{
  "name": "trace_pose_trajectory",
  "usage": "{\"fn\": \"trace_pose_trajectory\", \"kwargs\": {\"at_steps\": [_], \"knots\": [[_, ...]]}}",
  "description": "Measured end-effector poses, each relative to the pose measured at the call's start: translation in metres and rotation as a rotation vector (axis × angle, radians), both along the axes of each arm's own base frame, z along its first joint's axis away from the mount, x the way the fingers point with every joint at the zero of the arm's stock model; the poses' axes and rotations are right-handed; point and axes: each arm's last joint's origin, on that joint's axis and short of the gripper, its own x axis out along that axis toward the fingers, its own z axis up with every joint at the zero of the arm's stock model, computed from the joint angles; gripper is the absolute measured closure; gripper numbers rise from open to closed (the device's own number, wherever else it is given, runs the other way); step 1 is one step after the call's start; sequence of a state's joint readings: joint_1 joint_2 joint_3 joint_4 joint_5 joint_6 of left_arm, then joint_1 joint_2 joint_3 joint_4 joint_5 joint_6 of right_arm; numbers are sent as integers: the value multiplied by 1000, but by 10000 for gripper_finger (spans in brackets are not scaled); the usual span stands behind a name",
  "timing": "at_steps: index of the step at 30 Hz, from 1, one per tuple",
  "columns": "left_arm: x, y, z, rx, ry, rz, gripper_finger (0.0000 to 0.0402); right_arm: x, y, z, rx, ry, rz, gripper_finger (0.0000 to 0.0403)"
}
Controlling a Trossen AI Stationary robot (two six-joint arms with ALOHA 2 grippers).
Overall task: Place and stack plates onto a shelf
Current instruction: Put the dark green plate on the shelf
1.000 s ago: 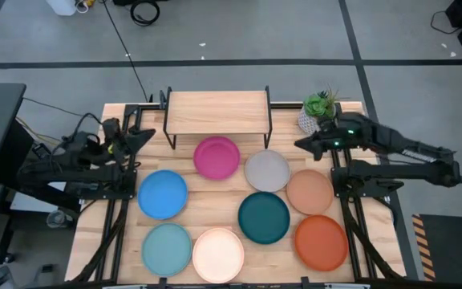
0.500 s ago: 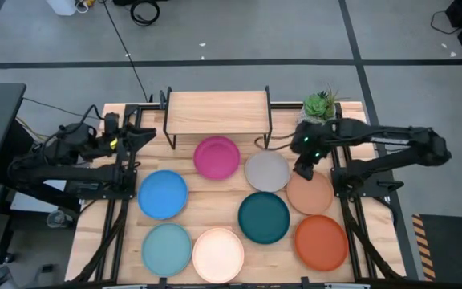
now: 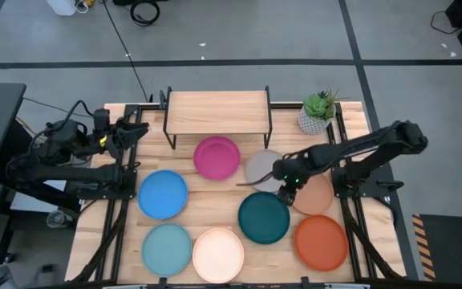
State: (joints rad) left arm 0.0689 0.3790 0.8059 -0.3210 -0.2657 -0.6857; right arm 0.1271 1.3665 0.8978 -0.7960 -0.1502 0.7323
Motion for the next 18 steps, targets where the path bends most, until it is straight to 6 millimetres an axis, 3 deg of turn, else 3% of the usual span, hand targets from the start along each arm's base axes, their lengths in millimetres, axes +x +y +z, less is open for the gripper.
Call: {"fn": "trace_pose_trajectory", "kwargs": {"at_steps": [5,18], "knots": [[0,0,0,0,0,0,187,10,10,-22,11,94,-52,213],[0,0,0,-7,-2,-1,187,25,25,-54,-8,158,-75,216]]}}
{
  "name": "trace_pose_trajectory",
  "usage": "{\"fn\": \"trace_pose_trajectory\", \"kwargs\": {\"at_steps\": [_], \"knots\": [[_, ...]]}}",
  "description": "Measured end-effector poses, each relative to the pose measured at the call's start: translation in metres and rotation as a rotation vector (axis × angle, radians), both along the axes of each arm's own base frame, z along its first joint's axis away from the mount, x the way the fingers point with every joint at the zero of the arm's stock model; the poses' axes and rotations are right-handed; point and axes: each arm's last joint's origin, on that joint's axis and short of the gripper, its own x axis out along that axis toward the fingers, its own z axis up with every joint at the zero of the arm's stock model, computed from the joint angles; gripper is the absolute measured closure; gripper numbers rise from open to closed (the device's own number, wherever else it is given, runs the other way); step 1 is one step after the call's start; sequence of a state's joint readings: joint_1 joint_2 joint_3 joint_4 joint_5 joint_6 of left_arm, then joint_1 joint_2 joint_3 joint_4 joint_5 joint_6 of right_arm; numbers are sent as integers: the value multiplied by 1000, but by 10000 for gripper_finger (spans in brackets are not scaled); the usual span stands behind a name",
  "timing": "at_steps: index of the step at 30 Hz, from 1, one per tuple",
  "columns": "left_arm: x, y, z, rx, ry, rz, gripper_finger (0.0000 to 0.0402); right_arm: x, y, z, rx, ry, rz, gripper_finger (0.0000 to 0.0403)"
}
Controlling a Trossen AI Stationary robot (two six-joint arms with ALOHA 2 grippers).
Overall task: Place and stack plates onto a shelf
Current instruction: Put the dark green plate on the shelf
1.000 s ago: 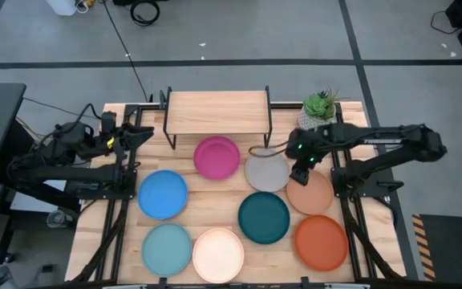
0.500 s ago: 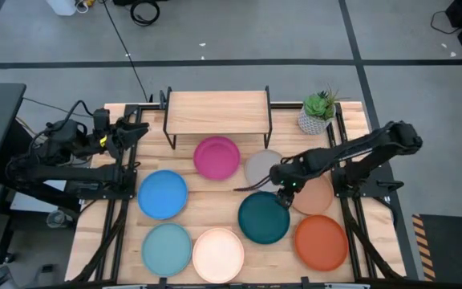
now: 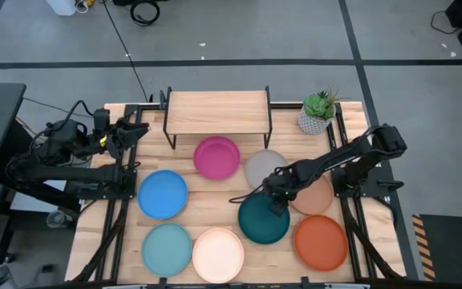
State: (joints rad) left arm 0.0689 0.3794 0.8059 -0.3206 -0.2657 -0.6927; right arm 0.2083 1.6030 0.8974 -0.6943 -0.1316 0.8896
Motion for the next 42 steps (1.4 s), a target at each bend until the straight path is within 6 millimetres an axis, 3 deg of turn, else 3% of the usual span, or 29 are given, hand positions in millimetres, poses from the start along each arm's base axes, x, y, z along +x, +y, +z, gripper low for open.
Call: {"fn": "trace_pose_trajectory", "kwargs": {"at_steps": [5,13,17,20,25,29,36,42], "knots": [[0,0,0,-1,0,0,187,5,1,-7,8,-9,6,246],[0,0,0,-1,0,0,187,8,2,-11,13,-17,12,342],[0,0,0,-3,-4,-1,187,11,2,-5,67,-70,27,387],[0,0,1,-26,-23,-4,187,12,-3,4,140,-105,12,388],[0,0,2,-25,-30,-4,187,5,-15,34,230,-198,-41,383],[0,0,2,-18,-25,-3,187,1,-38,74,269,-309,-116,388],[9,1,0,-22,7,7,187,-4,-101,149,114,-368,-220,387],[20,2,-3,23,72,13,187,-6,-165,193,-33,-392,-279,387]]}}
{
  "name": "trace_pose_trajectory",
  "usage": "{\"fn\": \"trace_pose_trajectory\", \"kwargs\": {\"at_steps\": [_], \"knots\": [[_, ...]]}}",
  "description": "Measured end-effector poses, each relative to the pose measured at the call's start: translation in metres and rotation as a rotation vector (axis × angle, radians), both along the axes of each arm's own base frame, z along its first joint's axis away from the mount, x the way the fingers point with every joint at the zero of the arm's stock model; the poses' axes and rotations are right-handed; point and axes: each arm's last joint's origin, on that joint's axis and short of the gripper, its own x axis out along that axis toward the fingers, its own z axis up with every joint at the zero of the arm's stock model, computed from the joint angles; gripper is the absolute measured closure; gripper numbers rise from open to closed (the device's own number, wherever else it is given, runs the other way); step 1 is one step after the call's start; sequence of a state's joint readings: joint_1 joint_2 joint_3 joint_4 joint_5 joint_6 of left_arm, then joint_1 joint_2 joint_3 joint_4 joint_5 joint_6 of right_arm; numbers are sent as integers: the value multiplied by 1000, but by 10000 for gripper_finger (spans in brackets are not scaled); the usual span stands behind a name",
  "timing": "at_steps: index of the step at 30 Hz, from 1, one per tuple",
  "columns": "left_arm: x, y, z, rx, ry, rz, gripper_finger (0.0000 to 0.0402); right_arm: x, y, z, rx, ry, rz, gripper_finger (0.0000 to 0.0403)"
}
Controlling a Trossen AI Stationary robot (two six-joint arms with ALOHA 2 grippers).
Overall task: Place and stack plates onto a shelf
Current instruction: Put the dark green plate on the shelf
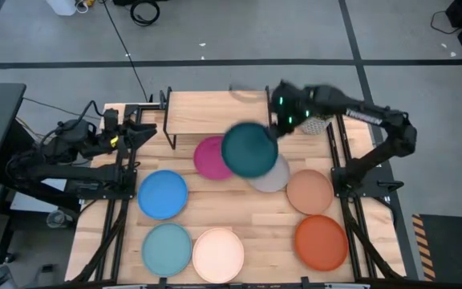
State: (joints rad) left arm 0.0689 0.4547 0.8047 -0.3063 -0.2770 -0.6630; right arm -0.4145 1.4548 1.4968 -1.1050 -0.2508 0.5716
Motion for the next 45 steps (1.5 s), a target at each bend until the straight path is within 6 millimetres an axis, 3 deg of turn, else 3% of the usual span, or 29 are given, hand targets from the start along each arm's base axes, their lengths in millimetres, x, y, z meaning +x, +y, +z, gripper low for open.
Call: {"fn": "trace_pose_trajectory", "kwargs": {"at_steps": [4,9,16,21,27,34,45], "knots": [[3,0,-1,82,48,3,187,3,-43,17,-66,-36,-55,387],[3,0,-1,117,58,3,187,10,-87,23,-104,-35,-73,387],[3,0,-1,117,59,3,186,26,-131,11,-112,-1,-51,387],[3,0,-1,117,59,3,186,31,-156,-8,-84,64,-44,386],[3,0,-1,117,58,3,186,31,-174,-27,-56,101,-57,382],[3,0,-1,117,58,3,186,25,-179,-29,-55,120,-63,368],[3,0,-1,118,57,3,186,15,-179,-28,-20,157,-76,286]]}}
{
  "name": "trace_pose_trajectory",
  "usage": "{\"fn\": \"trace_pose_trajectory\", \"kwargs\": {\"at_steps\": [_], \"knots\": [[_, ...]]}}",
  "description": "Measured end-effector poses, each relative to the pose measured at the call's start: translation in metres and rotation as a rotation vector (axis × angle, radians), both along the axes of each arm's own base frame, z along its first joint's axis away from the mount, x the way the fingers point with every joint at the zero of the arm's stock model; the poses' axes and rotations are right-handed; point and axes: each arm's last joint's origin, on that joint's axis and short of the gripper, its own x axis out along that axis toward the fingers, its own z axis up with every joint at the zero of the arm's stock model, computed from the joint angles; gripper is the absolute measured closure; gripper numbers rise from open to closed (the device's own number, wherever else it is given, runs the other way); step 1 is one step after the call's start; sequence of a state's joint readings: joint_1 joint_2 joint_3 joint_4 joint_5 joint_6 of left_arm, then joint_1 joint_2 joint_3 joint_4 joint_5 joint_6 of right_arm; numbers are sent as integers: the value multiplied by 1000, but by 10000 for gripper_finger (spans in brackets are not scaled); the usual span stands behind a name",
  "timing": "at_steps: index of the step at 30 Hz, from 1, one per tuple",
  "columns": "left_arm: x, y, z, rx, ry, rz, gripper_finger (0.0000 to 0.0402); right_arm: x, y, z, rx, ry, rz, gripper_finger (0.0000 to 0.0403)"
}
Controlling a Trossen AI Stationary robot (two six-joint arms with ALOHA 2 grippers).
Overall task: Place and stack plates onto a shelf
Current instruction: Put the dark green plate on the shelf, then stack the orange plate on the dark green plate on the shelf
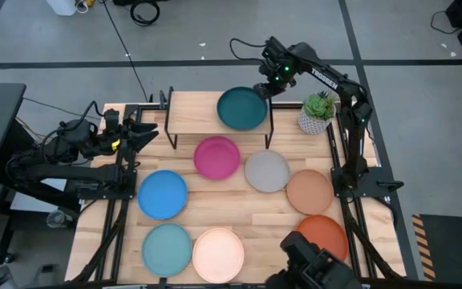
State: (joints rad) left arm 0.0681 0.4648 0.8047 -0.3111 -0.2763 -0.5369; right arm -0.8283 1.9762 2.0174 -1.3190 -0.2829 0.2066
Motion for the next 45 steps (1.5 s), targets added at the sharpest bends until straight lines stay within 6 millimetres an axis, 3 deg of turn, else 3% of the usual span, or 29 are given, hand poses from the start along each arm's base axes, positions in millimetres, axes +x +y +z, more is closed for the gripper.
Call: {"fn": "trace_pose_trajectory", "kwargs": {"at_steps": [3,8,15,23,28,36,40,45], "knots": [[0,0,0,0,0,0,186,-8,5,10,-5,4,-16,269],[0,0,0,0,0,0,186,-20,29,46,-120,-24,-22,264],[0,0,1,0,-10,0,186,-29,95,96,-248,-95,79,264],[0,0,3,-9,-32,-1,186,-37,162,112,-263,-50,238,264],[0,0,3,-79,-57,-5,186,-44,188,89,-219,-13,275,264],[0,0,3,-151,-91,-9,186,-62,227,14,-84,73,397,264],[0,0,4,-154,-93,-25,186,-66,255,-17,-2,121,554,264],[0,0,4,-148,-91,-24,186,-60,305,-54,64,149,865,264]]}}
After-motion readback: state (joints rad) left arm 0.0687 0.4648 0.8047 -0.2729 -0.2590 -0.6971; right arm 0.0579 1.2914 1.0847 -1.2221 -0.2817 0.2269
